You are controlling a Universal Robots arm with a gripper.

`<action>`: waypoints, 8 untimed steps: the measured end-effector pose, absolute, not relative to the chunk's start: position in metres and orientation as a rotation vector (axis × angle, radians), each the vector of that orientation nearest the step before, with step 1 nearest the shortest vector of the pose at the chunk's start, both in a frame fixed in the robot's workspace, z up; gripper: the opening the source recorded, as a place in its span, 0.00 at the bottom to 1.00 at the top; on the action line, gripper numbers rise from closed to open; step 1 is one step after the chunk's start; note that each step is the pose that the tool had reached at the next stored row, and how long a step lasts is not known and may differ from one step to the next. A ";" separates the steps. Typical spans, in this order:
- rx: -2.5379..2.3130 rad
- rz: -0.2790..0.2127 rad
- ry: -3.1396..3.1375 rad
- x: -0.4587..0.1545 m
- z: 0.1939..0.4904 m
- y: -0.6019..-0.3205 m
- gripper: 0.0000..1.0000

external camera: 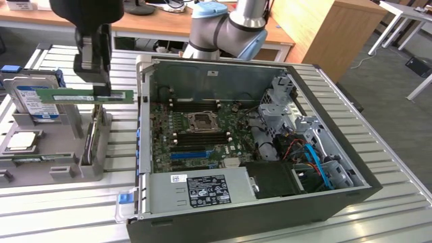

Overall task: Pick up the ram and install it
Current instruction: 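Pick up the ram and move it above insertion slot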

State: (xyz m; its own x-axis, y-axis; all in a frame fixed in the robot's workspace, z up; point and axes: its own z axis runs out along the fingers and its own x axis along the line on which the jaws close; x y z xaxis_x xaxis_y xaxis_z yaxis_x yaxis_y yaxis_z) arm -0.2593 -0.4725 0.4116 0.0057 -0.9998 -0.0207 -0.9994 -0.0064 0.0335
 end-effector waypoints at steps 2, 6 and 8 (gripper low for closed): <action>2.222 -0.060 -2.207 -0.251 0.412 -0.472 0.12; 2.224 -0.060 -2.206 -0.235 0.412 -0.472 0.12; 2.224 -0.060 -2.205 -0.229 0.412 -0.472 0.12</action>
State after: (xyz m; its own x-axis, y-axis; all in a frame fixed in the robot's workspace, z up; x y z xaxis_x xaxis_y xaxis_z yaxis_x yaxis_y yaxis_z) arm -0.2286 -0.4725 0.4115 0.0083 -0.9997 -0.0211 -0.9994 -0.0090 0.0335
